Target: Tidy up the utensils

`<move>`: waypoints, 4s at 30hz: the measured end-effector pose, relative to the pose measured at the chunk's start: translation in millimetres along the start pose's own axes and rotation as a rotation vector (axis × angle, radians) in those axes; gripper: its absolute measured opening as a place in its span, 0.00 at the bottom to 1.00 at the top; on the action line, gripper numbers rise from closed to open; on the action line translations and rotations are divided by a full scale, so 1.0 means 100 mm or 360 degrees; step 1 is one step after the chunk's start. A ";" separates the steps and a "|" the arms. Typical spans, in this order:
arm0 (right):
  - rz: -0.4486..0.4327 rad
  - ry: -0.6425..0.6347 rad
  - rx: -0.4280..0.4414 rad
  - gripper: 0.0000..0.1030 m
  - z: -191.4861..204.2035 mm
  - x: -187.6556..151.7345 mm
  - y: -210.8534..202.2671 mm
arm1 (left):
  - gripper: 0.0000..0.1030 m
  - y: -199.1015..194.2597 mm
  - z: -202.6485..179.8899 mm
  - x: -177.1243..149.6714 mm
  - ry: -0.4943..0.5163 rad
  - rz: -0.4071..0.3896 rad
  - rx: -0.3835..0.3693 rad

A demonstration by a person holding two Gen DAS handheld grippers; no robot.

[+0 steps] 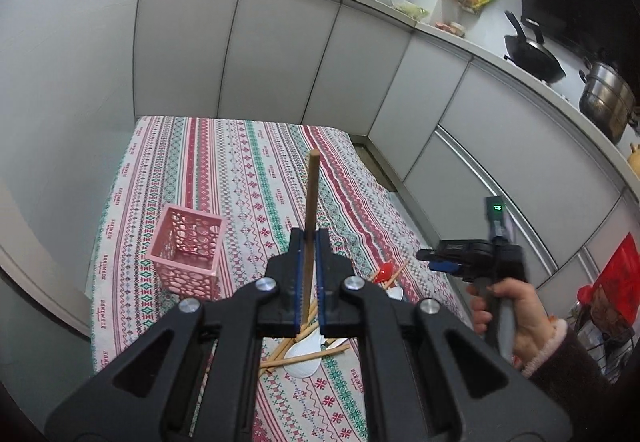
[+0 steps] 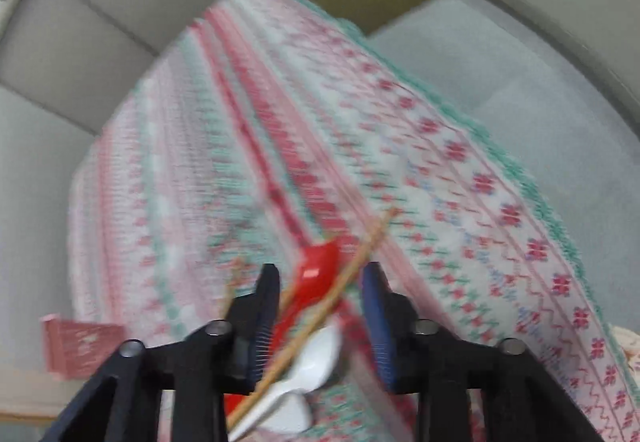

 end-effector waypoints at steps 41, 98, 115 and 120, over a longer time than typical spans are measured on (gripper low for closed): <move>-0.0444 0.0025 0.0513 0.04 0.45 -0.11 -1.14 | 0.06 -0.39 0.16 0.21 -0.0084 -0.0237 0.0058; -0.0708 -0.0841 0.0730 0.26 2.53 -0.92 -0.77 | 0.49 0.08 0.95 0.33 -0.0028 -0.0283 0.0412; -0.0604 -0.0880 0.0585 0.72 1.82 -0.98 -1.21 | 0.90 -0.21 0.78 0.07 -0.0038 -0.0079 0.0436; -0.0485 -0.0918 0.0398 0.79 1.52 -0.96 -1.11 | 0.93 -0.22 0.74 -0.10 0.0012 0.0054 0.0432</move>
Point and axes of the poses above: each gripper's, at about its wrist camera, not at the fingertips, and y roughly the way its jaws point, z to its left, x to its top, the point moved 3 cm from there along y, roughly the way its jaws point, and after that the axes turned 6 degrees about -x, right-handed, at the moved point
